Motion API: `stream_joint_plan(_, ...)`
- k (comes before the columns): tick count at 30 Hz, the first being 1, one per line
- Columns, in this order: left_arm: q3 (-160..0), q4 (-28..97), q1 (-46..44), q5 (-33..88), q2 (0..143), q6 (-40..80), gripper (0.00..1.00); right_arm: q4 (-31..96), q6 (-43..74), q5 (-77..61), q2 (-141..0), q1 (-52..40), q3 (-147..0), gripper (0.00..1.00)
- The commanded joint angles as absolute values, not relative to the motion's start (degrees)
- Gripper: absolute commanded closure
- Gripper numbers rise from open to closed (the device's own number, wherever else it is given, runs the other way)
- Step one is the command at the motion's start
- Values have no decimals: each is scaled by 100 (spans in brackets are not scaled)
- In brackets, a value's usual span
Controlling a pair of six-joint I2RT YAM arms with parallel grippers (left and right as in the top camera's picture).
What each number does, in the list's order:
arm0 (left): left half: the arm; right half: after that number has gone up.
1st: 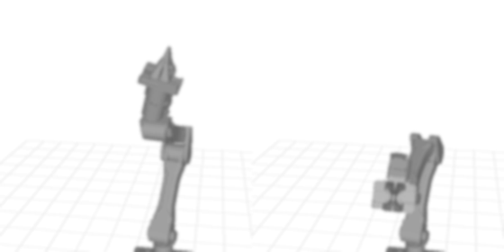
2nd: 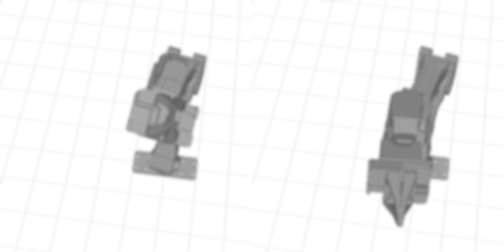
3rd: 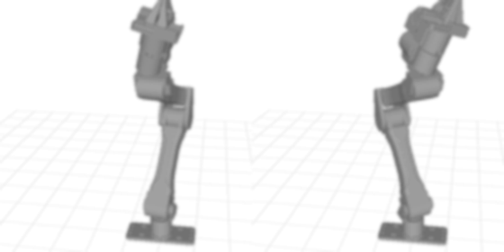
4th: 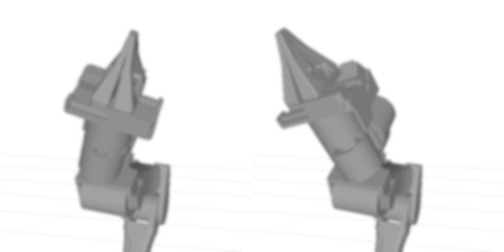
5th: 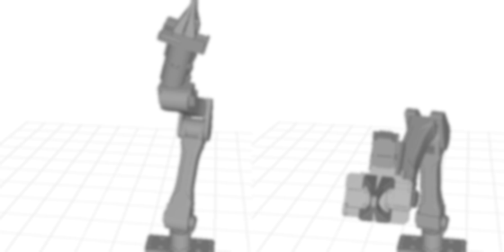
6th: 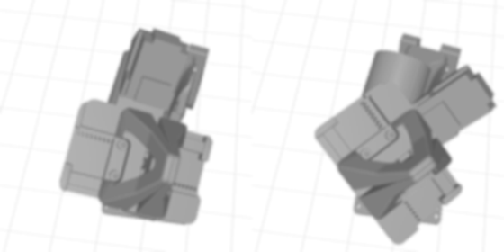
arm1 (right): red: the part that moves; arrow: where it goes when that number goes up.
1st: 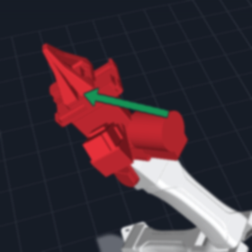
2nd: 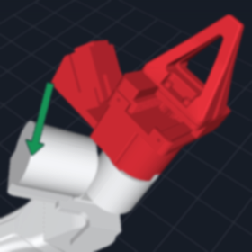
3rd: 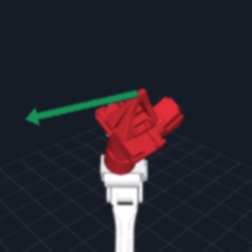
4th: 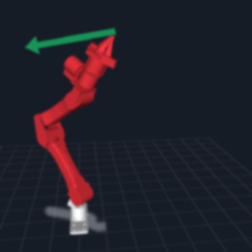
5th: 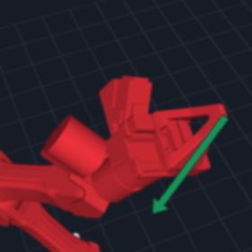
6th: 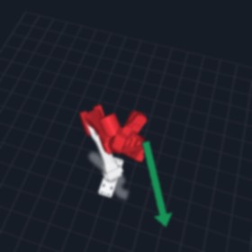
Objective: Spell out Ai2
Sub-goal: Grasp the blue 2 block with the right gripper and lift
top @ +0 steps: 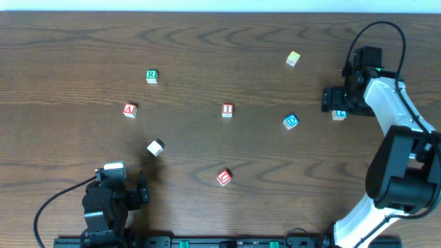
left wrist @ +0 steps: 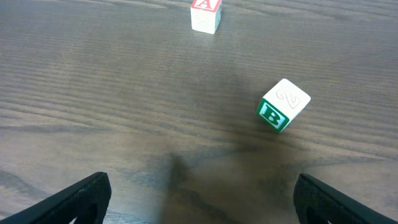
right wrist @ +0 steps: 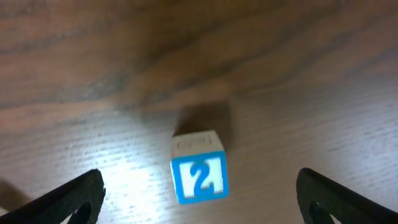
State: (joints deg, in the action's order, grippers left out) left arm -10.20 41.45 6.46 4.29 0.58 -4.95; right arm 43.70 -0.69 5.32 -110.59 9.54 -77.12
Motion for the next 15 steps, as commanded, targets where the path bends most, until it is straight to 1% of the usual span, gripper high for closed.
stream_joint_plan(1, -934, 4209, 670, 405, 25, -563, 5, 4307, -187, 423, -11330, 1015, -7697, 2)
stream_joint_plan(4, -934, 4209, 670, 405, 25, -563, 5, 4274, -224, 425, -11487, 1022, -7697, 7)
stream_joint_plan(6, -934, 4209, 670, 408, 25, -563, 5, 4189, -220, 421, -11531, 1022, -7697, 19)
stream_joint_plan(8, -934, 4209, 670, 405, 25, -563, 5, 4156, -220, 403, -11531, 1022, -7697, 28)
stream_joint_plan(10, -934, 4209, 670, 408, 25, -563, 5, 4169, -217, 401, -11531, 1022, -7697, 35)
stream_joint_plan(11, -934, 4209, 670, 405, 25, -563, 5, 4178, -215, 399, -11531, 1022, -7697, 36)
stream_joint_plan(13, -934, 4209, 670, 405, 25, -563, 5, 4176, -215, 401, -11531, 1022, -7697, 47)
stream_joint_plan(15, -934, 4209, 670, 408, 25, -563, 5, 4180, -169, 399, -11531, 1022, -7697, 54)
